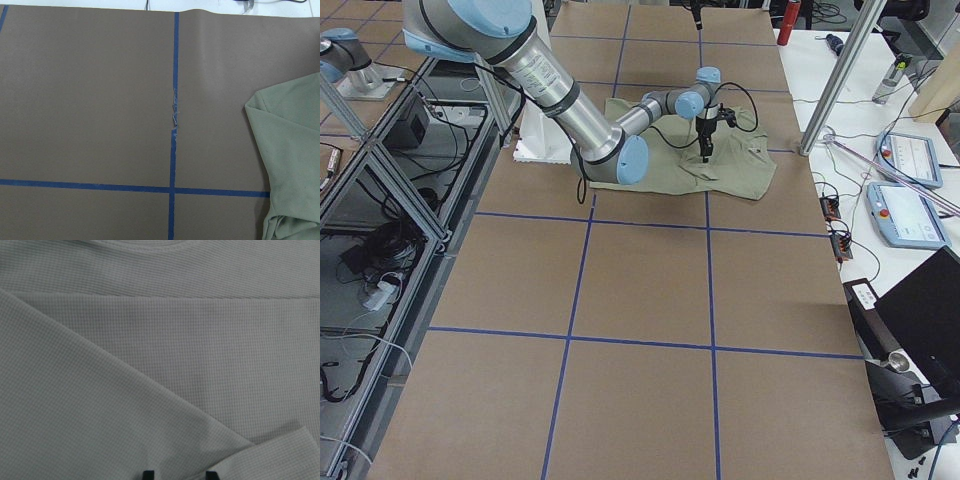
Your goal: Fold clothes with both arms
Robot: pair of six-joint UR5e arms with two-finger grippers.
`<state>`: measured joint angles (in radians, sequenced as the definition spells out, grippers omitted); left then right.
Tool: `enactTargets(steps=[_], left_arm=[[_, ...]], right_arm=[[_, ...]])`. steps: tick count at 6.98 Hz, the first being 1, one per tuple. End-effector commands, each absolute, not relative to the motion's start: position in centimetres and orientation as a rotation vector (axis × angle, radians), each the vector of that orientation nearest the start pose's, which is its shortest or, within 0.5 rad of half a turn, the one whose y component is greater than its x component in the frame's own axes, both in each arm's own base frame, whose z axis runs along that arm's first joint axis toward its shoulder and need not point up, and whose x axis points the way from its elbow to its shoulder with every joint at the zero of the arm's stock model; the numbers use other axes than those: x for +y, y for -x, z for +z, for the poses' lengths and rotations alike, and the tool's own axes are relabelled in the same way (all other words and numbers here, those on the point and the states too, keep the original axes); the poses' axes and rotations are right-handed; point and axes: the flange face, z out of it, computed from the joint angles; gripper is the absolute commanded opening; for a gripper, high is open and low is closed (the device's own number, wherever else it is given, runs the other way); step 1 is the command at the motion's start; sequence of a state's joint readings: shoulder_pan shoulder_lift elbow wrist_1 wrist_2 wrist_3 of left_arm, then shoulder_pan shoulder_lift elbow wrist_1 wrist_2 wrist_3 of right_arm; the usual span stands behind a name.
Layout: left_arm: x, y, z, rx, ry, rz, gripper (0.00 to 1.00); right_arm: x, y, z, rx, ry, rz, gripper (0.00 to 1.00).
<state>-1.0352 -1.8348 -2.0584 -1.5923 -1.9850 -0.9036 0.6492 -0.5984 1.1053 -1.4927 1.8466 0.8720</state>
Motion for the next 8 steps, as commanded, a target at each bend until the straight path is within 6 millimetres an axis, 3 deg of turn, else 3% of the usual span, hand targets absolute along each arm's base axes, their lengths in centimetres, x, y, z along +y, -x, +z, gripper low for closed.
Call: enactTargets(steps=[1, 3, 7, 8], left_arm=[[-50.5, -19.2, 30.1, 0.799, -0.312, -0.188, 1.00], [-50.5, -19.3, 30.1, 0.799, -0.309, -0.189, 1.00], [-50.5, -19.3, 29.8, 0.805, -0.310, -0.198, 1.00], [-50.5, -19.3, 29.7, 0.809, -0.310, -0.204, 1.00]], right_arm=[[-58.6, 59.9, 23.4, -0.626, -0.157, -0.135, 0.40], [-58.4, 60.1, 23.6, -0.622, -0.155, -0.137, 0.34], [-58.5, 59.9, 24.4, -0.613, -0.151, -0.141, 0.32], [-58.5, 59.9, 24.4, -0.613, -0.151, -0.141, 0.23]])
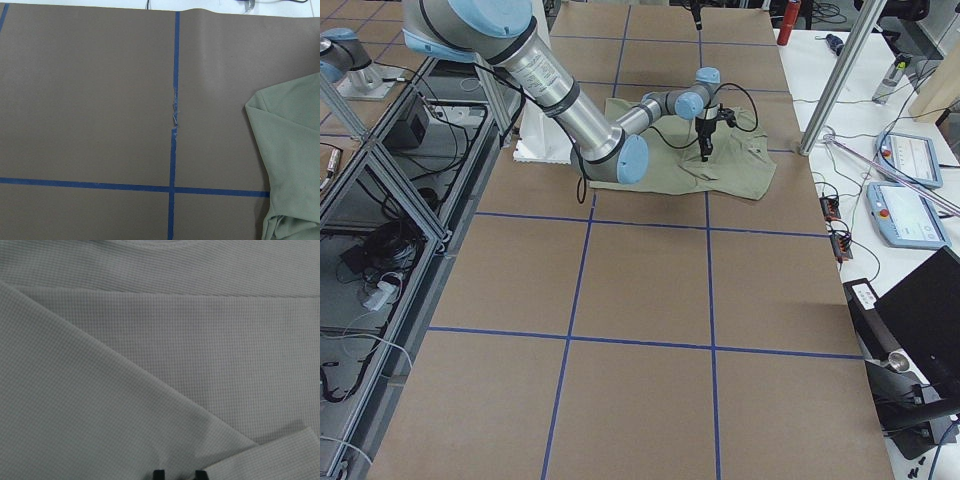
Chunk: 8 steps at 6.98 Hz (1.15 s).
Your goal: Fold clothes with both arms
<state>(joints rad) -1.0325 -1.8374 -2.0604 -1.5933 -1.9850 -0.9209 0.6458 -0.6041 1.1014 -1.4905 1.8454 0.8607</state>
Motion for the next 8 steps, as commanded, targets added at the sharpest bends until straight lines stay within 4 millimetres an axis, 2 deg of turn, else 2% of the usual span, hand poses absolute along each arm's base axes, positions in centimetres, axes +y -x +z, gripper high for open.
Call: enactTargets(steps=[1, 2, 4, 6, 8], left_arm=[[-50.5, -19.3, 29.5, 0.812, -0.308, -0.214, 1.00], [-50.5, -19.3, 29.4, 0.813, -0.309, -0.213, 1.00], [-50.5, -19.5, 29.3, 0.816, -0.306, -0.217, 1.00], [-50.5, -19.6, 29.2, 0.818, -0.307, -0.215, 1.00], [-50.5, -19.6, 29.2, 0.818, -0.306, -0.218, 1.00]], right_arm=[[-58.4, 59.9, 24.5, -0.613, -0.151, -0.141, 0.15], [-58.4, 59.8, 24.2, -0.615, -0.153, -0.142, 0.00], [-57.9, 58.8, 24.3, -0.633, -0.167, -0.139, 0.00], [-55.7, 53.9, 27.7, -0.659, -0.186, -0.131, 0.00], [-54.7, 50.9, 27.5, -0.648, -0.170, -0.115, 0.00]])
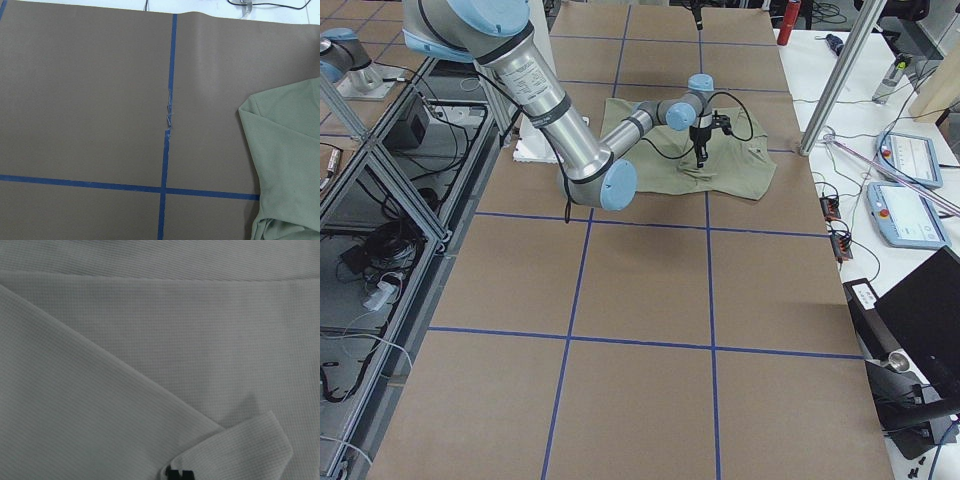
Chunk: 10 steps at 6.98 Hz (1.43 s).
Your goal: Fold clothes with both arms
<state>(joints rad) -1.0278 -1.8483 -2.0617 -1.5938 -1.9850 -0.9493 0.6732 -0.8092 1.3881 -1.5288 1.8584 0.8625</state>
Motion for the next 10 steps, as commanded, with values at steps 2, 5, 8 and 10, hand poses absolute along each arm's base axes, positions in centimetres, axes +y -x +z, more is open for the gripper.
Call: enactTargets(steps=[2, 5, 8, 10], left_arm=[[-50.5, -19.6, 29.0, 0.822, -0.305, -0.224, 1.00], [-50.5, -19.8, 28.5, 0.832, -0.300, -0.245, 1.00], [-50.5, -19.9, 28.5, 0.833, -0.299, -0.243, 1.00], [-50.6, -19.8, 28.0, 0.836, -0.305, -0.245, 1.00]], right_arm=[[-53.2, 49.0, 29.1, -0.665, -0.132, -0.120, 0.00], [-52.9, 49.0, 31.7, -0.639, -0.107, -0.116, 0.83], [-53.1, 47.4, 32.5, -0.646, -0.109, -0.107, 1.00], [-52.5, 46.2, 31.8, -0.683, -0.098, -0.111, 1.00]])
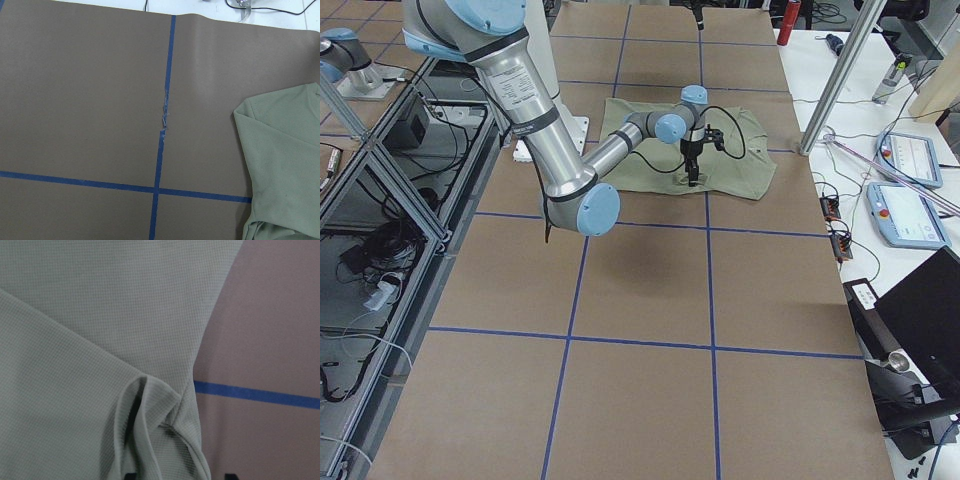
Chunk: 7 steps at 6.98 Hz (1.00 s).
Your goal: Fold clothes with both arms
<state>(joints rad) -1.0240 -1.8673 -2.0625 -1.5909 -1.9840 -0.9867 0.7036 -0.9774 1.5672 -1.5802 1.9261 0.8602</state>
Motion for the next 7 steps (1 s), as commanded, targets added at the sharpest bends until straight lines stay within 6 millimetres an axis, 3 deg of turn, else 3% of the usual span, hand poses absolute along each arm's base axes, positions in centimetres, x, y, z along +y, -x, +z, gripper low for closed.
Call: enactTargets(steps=[1, 2, 4, 7], left_arm=[[-50.6, -19.8, 27.9, 0.837, -0.308, -0.245, 1.00], [-50.4, -19.6, 27.5, 0.843, -0.317, -0.246, 1.00], [-50.4, -19.5, 26.8, 0.851, -0.328, -0.244, 1.00], [-50.5, -19.7, 26.5, 0.855, -0.327, -0.239, 1.00]], right_arm=[[-52.5, 46.7, 30.8, -0.695, -0.101, -0.112, 1.00], [-53.1, 47.9, 29.8, -0.694, -0.102, -0.109, 1.00], [-55.4, 50.8, 29.7, -0.659, -0.076, -0.111, 1.00], [-56.1, 49.4, 31.2, -0.645, -0.065, -0.100, 1.00]])
